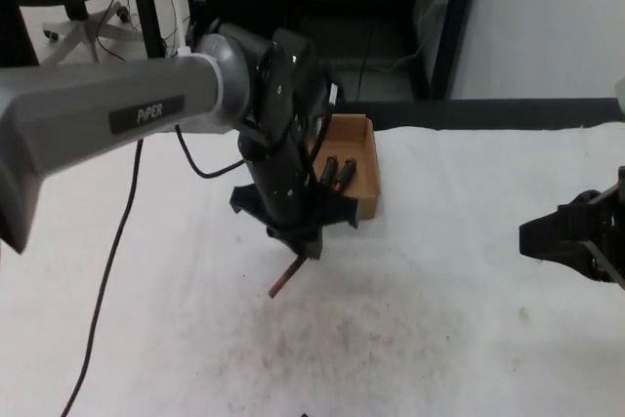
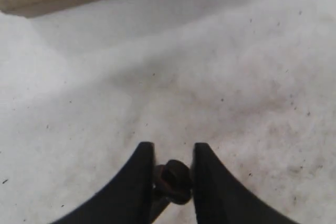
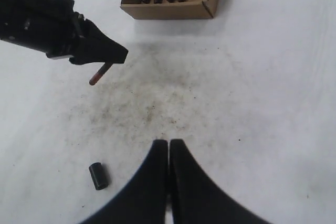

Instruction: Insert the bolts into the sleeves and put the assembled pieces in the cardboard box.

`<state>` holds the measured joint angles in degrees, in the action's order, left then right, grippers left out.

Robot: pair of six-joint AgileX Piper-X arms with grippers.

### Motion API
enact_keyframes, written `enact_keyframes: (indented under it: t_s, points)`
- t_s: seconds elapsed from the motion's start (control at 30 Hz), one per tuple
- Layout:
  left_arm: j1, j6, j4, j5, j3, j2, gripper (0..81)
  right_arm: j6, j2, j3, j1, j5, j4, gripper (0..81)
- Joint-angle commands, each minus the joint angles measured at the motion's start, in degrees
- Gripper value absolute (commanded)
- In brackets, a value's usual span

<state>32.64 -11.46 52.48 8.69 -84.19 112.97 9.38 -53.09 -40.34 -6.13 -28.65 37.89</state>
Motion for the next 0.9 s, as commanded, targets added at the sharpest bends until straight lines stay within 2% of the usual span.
enact_keyframes:
  t_s: [0.0,0.23,0.4,0.5,0.6,0.67,0.73,0.87]
  points:
    - [-0.06,2.32,2.75,-1.00,-0.31,0.56,0.3,0.06,0.51,0.12,-0.03,-0.85,-0.77,0.8]
    - [-0.06,5.78,4.21,-1.00,-0.13,3.58,0.3,0.06,0.51,0.12,-0.03,-0.85,-1.06,0.8]
    - [-0.06,17.10,2.38,-1.00,-0.49,3.60,2.2,0.06,0.51,0.12,-0.03,-0.85,-1.06,0.8]
    - [-0.06,21.80,3.04,-0.86,-0.49,3.12,15.4,0.06,0.51,0.12,-0.03,-0.85,-1.06,0.8]
    - [-0.06,23.07,3.63,-1.32,-0.49,2.50,37.4,0.06,0.51,0.12,-0.03,-0.85,-1.06,0.8]
    - [-0.06,23.07,3.63,-1.73,-0.49,2.29,49.0,0.06,0.51,0.12,-0.03,-0.85,-1.06,0.8]
    - [-0.06,23.07,3.78,-2.63,-0.49,1.77,52.8,0.06,0.51,0.12,-0.03,-0.85,-1.06,0.8]
    - [-0.06,24.74,3.78,-2.62,-0.49,-0.08,50.9,0.06,0.51,0.12,-0.03,-0.85,-1.06,0.8]
